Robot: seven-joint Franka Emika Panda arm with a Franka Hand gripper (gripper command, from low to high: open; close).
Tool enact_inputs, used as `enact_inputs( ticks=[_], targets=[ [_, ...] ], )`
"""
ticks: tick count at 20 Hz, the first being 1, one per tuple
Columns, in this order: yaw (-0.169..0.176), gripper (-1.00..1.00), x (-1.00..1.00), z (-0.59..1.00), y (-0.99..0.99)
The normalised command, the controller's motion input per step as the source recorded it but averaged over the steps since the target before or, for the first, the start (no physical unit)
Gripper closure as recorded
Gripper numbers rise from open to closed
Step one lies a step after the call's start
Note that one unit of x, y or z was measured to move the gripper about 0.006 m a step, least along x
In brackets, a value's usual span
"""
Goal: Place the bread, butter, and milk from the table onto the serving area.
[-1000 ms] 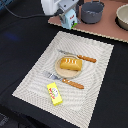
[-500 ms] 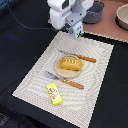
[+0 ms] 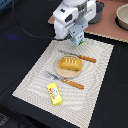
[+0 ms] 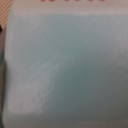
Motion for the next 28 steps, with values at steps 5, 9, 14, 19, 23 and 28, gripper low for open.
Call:
enact_inputs(
  ticks=[5,9,14,19,23,28],
  targets=[
    [-0.006,1.0,0.34,-0.15,0.17],
    [-0.051,-1.0,0.53,0.52,0.17],
    [-0.044,-1.0,0.48,0.91,0.3],
    [0.062,-1.0,0.18,0.48,0.31],
    [0.032,-1.0,0.13,0.98,0.26],
    [0.042,-1.0,0.02,0.91,0.12]
  ],
)
